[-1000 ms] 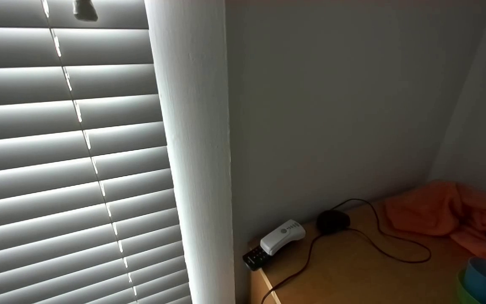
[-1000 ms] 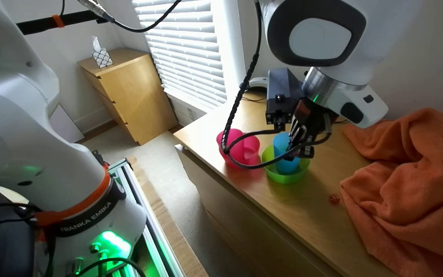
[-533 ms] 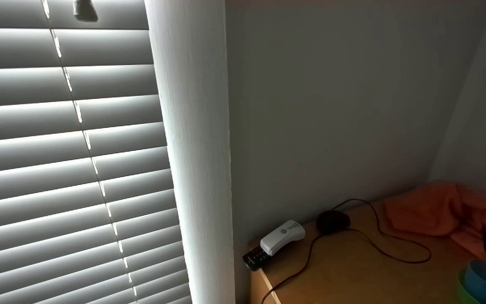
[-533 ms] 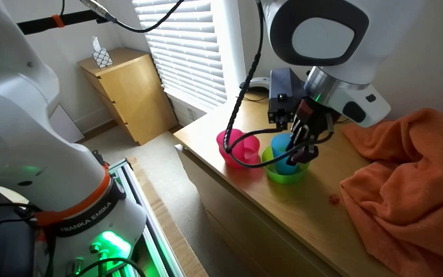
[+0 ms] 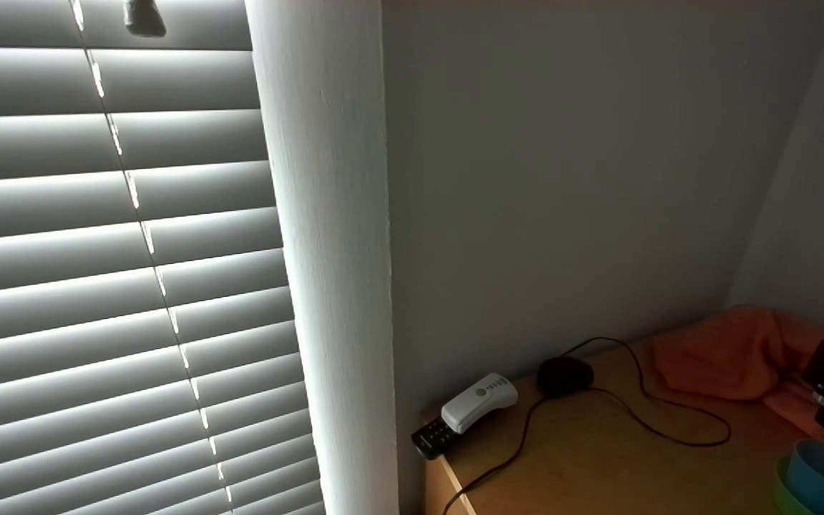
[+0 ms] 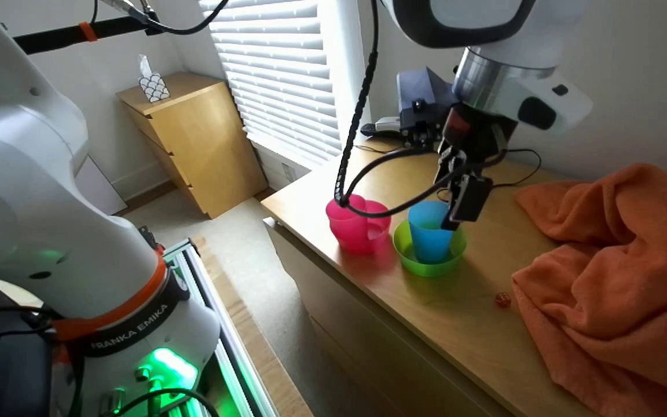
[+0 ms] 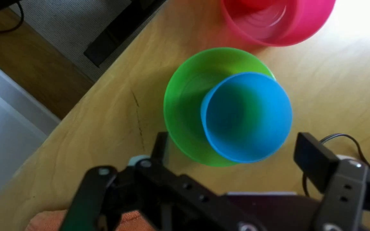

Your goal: Swap the pink cup and blue cup's positions

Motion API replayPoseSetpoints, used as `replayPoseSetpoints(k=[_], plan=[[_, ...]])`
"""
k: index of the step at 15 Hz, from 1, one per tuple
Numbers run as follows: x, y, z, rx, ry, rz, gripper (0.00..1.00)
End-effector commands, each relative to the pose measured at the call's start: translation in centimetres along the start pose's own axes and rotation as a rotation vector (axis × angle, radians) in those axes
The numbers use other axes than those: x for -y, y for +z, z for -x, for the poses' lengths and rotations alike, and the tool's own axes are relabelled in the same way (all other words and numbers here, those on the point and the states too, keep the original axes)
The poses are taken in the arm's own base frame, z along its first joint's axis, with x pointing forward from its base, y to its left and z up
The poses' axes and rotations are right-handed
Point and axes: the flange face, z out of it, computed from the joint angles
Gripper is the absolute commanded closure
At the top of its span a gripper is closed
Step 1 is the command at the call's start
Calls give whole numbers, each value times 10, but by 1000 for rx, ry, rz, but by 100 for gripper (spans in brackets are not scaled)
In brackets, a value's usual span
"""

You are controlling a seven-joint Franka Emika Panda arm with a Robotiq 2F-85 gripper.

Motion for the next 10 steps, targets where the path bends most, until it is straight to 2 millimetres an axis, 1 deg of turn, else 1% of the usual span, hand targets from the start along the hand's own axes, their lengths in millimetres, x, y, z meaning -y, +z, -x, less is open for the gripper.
replayPoseSetpoints(k=[1,3,6,9,10], plan=[[17,-34,51,-35,-91,58,0],[31,-47,75,-37,-205,122,0],[51,-60,107,-18,-353,201,0],[66,-68,131,-16,-462,230,0],[69,-69,134,-13,-483,212,0]])
